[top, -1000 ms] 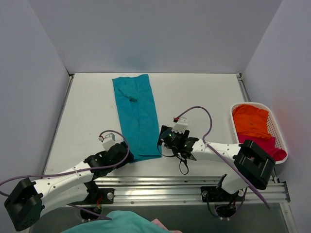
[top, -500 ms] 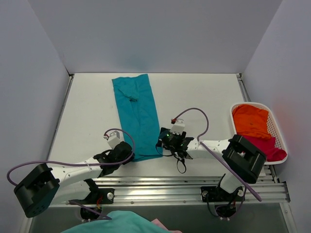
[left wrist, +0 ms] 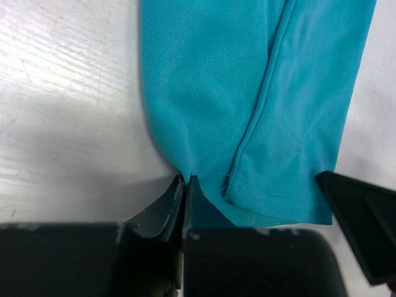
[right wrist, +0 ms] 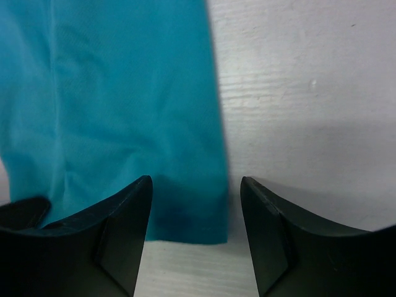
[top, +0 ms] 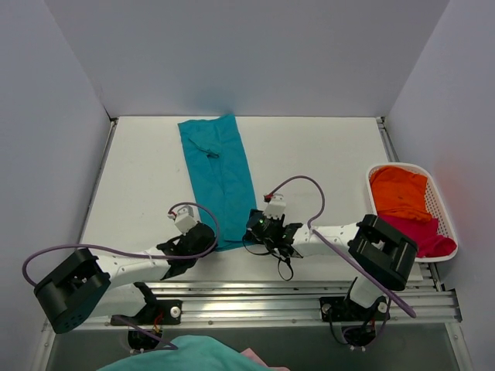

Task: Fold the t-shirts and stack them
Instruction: Fold the tshirt

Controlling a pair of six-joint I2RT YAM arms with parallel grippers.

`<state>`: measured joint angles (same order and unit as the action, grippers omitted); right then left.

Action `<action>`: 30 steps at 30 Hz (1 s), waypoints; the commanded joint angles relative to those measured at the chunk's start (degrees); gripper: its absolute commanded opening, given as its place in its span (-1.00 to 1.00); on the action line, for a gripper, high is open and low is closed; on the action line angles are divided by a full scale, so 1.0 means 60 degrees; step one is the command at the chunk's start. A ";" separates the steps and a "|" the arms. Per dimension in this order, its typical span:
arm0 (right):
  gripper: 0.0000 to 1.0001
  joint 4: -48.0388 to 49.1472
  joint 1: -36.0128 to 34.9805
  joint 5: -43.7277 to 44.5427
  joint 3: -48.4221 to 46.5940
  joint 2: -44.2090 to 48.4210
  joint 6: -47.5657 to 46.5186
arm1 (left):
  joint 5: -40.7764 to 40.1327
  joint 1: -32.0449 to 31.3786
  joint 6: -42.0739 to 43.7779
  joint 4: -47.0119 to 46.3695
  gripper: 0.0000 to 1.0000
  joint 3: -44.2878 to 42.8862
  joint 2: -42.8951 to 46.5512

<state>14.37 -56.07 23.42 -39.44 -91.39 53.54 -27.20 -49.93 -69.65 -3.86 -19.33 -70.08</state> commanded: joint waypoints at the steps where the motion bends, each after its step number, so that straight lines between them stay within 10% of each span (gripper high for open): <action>1: 0.10 -0.0256 -0.0525 0.0183 -0.0369 -0.0119 0.0305 | 0.0109 -0.0028 0.0314 0.0442 -0.95 0.0190 -0.0638; 5: 0.04 -0.0285 -0.0820 0.0169 -0.0633 -0.0528 0.0364 | 0.0197 -0.0028 0.0343 0.0218 -0.95 0.0161 -0.0960; 14: -0.82 -0.0651 -0.0820 0.0476 -0.0678 -0.0691 0.0437 | -0.0007 -0.0028 0.0314 0.0628 -0.95 0.0351 -0.0421; 30: -0.40 -0.1795 -0.0674 0.1575 -0.0238 0.0144 0.0745 | -0.0447 -0.0027 0.0299 0.1844 -0.95 0.0615 0.0826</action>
<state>7.99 -60.93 28.62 -41.76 -92.99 57.06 -28.80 -49.95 -69.32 0.30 -17.43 -64.97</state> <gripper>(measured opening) 0.303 0.040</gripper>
